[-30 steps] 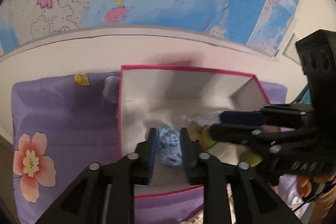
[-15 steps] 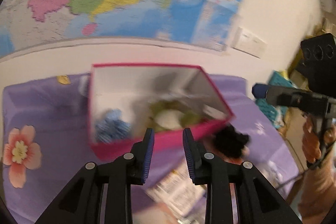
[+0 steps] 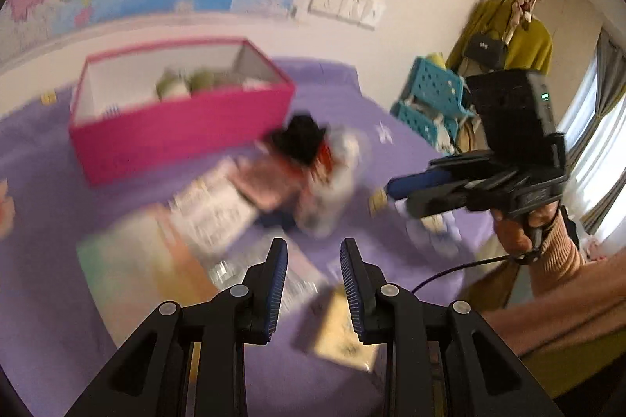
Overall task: Organize soft objects
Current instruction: 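Reach the right gripper to the gold tissue pack and grasp it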
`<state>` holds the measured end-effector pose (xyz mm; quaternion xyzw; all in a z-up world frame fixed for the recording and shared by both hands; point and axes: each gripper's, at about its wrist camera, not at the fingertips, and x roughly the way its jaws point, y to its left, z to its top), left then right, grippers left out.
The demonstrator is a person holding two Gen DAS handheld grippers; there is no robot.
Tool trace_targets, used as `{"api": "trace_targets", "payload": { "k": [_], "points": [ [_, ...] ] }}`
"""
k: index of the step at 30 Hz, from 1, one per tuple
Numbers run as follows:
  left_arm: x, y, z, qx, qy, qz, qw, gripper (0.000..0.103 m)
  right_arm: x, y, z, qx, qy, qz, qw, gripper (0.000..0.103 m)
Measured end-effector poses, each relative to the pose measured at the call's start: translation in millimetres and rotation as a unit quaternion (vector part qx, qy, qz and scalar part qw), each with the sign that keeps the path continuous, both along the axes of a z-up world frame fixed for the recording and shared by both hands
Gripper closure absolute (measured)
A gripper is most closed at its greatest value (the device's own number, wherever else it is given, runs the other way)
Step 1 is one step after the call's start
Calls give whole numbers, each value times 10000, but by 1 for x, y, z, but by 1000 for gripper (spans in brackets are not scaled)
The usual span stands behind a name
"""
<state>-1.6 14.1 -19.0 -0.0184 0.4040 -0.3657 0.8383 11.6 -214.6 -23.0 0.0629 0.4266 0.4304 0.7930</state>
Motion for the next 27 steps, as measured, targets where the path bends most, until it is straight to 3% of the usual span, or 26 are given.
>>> {"api": "trace_targets", "payload": {
  "k": [7, 15, 21, 27],
  "points": [
    [-23, -5, -49, 17, 995, -8, 9950, 75, -14, 22, -57, -386, 583, 211, 9973, 69],
    [-37, -1, -72, -327, 1510, 105, 9879, 75, -15, 30, -78, -454, 769, 140, 9959, 69],
    [-31, -6, -73, -376, 1547, 180, 9871, 75, -15, 30, -81, -408, 751, -50, 9963, 69],
    [-30, -5, -53, -352, 1236, 186, 9915, 75, -22, 30, -64, -489, 518, -88, 9974, 69]
  ]
}}
